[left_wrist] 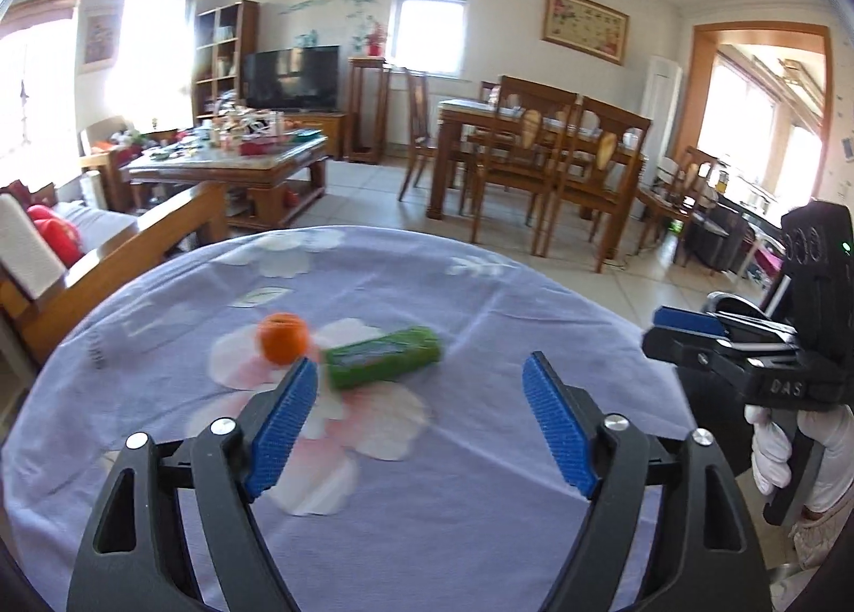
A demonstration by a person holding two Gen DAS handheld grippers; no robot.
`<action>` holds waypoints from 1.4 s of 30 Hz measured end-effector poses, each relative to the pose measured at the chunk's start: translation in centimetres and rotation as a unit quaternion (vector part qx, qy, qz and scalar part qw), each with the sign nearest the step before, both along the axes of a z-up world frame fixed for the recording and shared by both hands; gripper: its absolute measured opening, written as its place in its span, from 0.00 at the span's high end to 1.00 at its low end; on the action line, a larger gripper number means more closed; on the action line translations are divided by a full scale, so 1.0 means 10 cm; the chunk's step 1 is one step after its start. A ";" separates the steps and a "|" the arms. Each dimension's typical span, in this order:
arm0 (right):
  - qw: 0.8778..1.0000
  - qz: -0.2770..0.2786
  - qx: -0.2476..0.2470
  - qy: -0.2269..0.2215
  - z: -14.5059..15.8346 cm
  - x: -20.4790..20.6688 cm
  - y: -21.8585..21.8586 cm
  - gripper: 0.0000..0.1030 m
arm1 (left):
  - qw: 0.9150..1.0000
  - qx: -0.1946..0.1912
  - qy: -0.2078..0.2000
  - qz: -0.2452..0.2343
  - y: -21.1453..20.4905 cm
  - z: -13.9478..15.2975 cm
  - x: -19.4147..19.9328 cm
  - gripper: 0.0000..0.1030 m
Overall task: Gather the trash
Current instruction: 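Move both open tools back over the table, then grasp the orange with the left tool while the right tool grasps the green gum pack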
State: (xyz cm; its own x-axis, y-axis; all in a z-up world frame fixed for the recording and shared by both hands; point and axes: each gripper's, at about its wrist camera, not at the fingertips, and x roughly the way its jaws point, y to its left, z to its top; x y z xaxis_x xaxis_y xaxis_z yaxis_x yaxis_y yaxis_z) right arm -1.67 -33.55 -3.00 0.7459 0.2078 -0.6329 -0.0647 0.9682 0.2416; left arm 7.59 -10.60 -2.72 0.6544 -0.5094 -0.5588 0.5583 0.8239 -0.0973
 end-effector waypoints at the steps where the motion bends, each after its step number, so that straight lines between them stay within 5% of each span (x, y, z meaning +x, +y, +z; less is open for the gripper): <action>1: 1.000 0.010 -0.002 0.003 -0.01 0.08 0.08 0.35 | 1.000 0.002 0.004 0.013 0.09 0.00 0.08 0.23; 8: 0.997 0.068 -0.033 0.024 -0.16 0.55 0.55 0.32 | 0.998 0.016 0.035 0.053 0.52 -0.05 0.58 0.23; 22: 0.973 0.178 -0.140 0.047 -0.37 1.20 1.03 0.32 | 0.992 0.060 0.114 -0.004 0.30 -0.34 1.10 0.24; 29: 0.960 0.213 -0.171 0.056 -0.45 1.44 1.12 0.32 | 0.988 0.056 0.146 -0.005 0.25 -0.51 1.26 0.46; 35: 0.951 0.241 -0.183 0.069 -0.54 1.58 1.19 0.32 | 0.989 0.052 0.140 -0.004 0.28 -0.54 1.24 0.51; 42: 0.946 0.257 -0.179 0.085 -0.62 1.70 1.27 0.43 | 0.990 0.048 0.135 -0.007 0.26 -0.54 1.30 0.58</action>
State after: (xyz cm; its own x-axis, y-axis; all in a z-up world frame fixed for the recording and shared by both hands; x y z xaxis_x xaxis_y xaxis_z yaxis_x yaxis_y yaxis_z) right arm 15.36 -20.81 -9.18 0.4856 0.2642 -0.8333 -0.5381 0.8416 -0.0467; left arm 20.59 -7.97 -8.12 0.4681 -0.4533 -0.7585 0.5331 0.8294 -0.1667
